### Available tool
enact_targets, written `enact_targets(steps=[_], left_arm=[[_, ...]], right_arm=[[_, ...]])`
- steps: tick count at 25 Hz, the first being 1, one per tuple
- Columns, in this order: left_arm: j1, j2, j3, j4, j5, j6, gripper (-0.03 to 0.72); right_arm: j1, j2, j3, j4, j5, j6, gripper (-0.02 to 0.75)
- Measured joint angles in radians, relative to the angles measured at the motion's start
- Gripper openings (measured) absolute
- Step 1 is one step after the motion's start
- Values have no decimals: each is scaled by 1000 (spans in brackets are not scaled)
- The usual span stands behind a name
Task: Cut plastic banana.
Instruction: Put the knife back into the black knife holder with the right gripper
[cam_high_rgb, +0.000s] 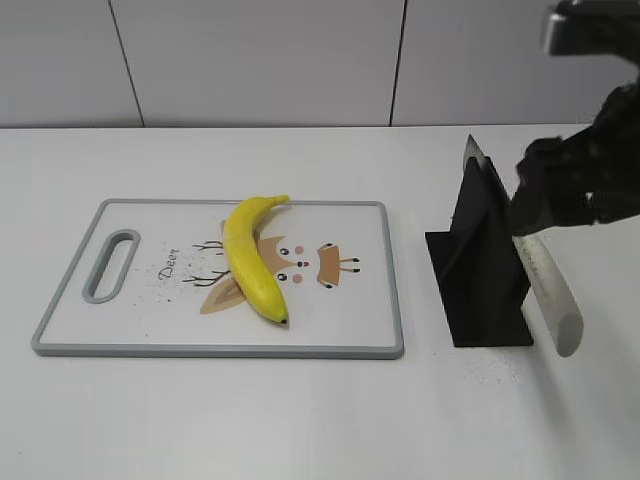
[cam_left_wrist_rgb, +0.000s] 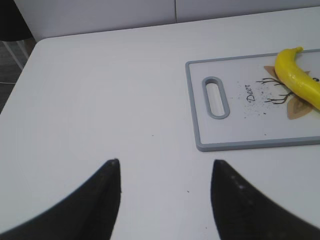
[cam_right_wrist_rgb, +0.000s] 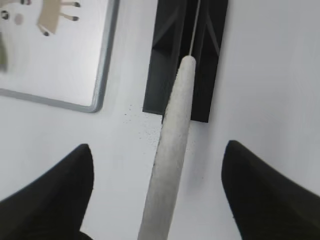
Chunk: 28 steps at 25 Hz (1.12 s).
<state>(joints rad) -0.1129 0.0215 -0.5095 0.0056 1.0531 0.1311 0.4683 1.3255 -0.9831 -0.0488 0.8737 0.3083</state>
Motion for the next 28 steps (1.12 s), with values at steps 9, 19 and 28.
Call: enact_targets(steps=[9, 19, 28], left_arm=[[0, 0, 0, -6, 0, 0, 594], [0, 0, 0, -6, -1, 0, 625], [0, 0, 0, -6, -1, 0, 620]], right_arm=[[0, -442, 204, 26, -4, -274, 598], [0, -894, 528, -3, -10, -300, 593], [0, -1128, 545, -3, 28, -301, 592]])
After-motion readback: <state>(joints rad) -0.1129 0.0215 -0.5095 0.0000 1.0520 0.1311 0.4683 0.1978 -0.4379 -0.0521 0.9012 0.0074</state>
